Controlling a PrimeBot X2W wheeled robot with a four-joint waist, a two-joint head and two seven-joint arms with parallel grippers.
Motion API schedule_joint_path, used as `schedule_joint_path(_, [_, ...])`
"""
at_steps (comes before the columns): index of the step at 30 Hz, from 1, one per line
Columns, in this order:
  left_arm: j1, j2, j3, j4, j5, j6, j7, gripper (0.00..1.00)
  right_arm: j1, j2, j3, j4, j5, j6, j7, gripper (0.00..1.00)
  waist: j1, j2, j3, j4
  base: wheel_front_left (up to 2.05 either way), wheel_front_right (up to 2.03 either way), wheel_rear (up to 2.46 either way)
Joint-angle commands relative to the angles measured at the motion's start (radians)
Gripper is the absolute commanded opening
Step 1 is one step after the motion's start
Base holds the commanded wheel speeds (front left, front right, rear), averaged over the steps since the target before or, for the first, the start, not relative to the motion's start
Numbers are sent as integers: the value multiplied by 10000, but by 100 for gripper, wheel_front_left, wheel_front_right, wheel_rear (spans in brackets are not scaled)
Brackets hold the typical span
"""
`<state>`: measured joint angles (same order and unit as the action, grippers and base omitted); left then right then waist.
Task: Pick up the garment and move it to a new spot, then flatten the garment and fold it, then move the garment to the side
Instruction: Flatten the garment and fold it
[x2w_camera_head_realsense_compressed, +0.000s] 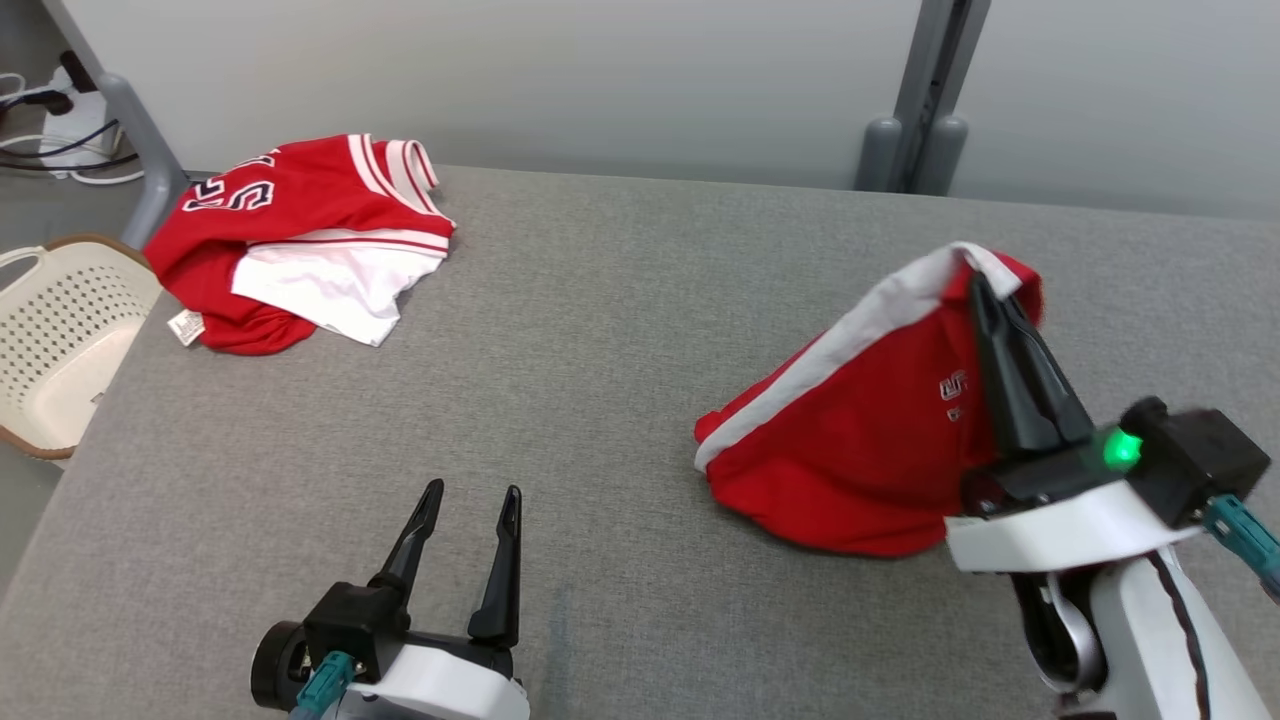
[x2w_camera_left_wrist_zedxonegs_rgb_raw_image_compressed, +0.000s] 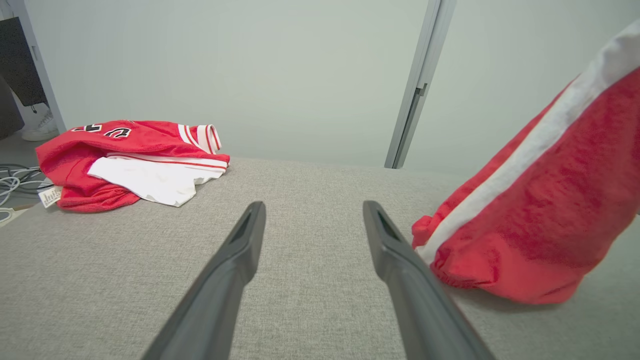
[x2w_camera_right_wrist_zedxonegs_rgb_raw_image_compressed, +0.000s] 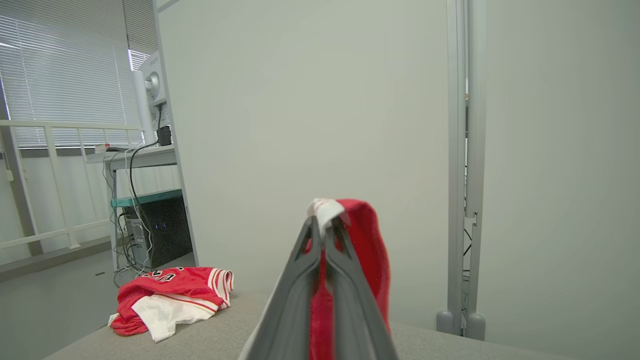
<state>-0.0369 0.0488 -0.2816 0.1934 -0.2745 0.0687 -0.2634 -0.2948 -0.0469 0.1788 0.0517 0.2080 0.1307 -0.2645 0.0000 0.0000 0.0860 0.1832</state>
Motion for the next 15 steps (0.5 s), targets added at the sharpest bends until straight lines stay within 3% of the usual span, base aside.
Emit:
schedule_joint_path(1, [-32, 39, 93, 4, 51, -30, -19, 100, 316, -63, -342, 201, -129, 1, -3, 0, 0, 0, 89, -139, 0, 0, 0])
schedule_joint_path(8, [-128, 33, 99, -31, 149, -33, -19, 100, 1589, -60, -2059, 562, -548, 1, -3, 0, 0, 0, 281, -571, 0, 0, 0])
schedule_joint_path(15, [-272, 34, 158, 11, 286, -141, -19, 100, 2009, -61, -2933, 1565, -939, 1, -3, 0, 0, 0, 528, -1125, 0, 0, 0])
